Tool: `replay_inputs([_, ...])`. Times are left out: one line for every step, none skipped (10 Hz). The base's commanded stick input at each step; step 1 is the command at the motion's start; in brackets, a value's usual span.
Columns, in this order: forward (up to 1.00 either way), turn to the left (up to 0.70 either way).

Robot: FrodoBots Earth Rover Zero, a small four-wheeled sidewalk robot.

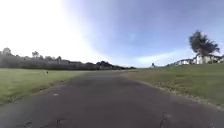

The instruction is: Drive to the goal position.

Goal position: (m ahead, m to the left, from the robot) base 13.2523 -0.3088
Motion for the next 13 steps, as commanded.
replay_inputs([1.00,0.00])
replay_inputs([1.00,0.00])
replay_inputs([1.00,0.00])
replay_inputs([1.00,0.00])
replay_inputs([1.00,0.00])
replay_inputs([1.00,0.00])
replay_inputs([1.00,0.00])
replay_inputs([1.00,0.00])
replay_inputs([1.00,0.00])
replay_inputs([1.00,0.14])
replay_inputs([1.00,0.27])
replay_inputs([1.00,0.27])
replay_inputs([1.00,0.27])
